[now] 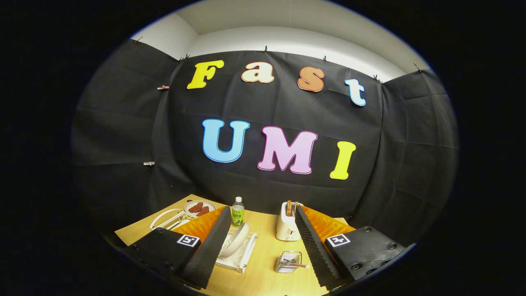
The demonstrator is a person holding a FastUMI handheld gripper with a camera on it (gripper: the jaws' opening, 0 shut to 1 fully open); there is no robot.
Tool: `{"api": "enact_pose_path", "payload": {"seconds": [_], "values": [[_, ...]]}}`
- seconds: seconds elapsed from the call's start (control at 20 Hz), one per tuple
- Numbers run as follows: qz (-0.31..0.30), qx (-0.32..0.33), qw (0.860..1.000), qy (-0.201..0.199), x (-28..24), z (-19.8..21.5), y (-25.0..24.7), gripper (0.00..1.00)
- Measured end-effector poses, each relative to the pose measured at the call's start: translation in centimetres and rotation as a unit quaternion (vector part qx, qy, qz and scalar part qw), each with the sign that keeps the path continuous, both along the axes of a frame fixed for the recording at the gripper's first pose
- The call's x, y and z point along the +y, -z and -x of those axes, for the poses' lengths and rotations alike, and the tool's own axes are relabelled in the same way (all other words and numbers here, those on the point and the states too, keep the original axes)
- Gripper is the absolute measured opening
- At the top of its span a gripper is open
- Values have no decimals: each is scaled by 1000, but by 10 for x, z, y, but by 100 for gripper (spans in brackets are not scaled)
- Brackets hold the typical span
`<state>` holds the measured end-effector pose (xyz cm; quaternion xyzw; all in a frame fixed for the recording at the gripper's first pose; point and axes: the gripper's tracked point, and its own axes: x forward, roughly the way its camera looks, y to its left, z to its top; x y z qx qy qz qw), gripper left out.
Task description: Take the plate from the dish rack, then take the spoon from the basket and place it into the plate.
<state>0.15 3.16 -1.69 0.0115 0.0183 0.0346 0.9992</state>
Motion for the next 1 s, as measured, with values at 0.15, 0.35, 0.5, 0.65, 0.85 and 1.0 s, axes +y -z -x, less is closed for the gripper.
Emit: {"api": "enact_pose_path", "payload": {"seconds": [0.15, 0.35, 0.5, 0.65, 0.85, 1.0], "values": [[-3, 11, 1000, -3, 4, -4, 5, 96], [-3, 58, 998, -21, 19, -20, 32, 96], [0, 116, 992, -39, 38, -45, 69, 95], [-10, 182, 982, -47, 55, -73, 114, 94], [-25, 269, 962, -41, 73, -106, 184, 92], [-39, 319, 946, -32, 85, -125, 226, 91]]}}
